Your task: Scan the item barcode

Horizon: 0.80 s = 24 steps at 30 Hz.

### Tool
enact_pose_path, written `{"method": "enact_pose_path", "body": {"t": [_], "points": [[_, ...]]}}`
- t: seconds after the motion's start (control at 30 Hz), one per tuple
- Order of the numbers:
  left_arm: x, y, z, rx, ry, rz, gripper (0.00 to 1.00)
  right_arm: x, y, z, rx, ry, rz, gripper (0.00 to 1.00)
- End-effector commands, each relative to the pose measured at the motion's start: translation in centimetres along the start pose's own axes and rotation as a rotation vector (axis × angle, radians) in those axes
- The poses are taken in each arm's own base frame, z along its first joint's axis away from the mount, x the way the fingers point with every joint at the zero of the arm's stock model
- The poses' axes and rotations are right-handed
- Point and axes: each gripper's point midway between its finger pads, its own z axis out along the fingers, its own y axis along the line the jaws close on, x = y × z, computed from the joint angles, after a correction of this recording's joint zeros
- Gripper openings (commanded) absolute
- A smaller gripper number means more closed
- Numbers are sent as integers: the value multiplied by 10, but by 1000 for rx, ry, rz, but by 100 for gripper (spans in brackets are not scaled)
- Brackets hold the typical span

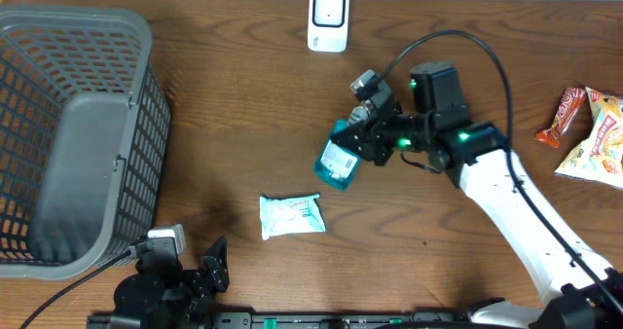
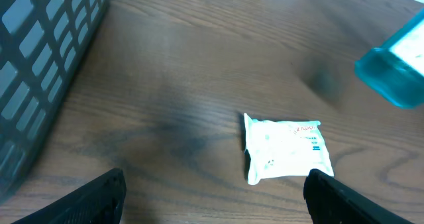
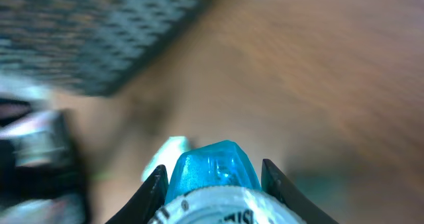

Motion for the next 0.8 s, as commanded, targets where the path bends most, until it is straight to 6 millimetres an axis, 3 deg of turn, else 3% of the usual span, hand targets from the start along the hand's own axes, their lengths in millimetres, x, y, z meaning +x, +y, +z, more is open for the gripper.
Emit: {"method": "enact_pose_path", "body": {"t": [0.0,0.23,0.5,0.63,0.77], "points": [[0,0,0,1,0,7,86,-16,68,-23,-387,-54,3,11],[0,0,0,1,0,7,86,-16,99,-39,-593,-60,19,11],[0,0,0,1,0,7,86,-14,101,-40,-601,-57,24,15],[0,0,0,1,0,7,86,-12,81,-27,-461,-62,-58,12],[0,0,0,1,0,7,86,-6,32,-8,-148,-12,-83,10]]}}
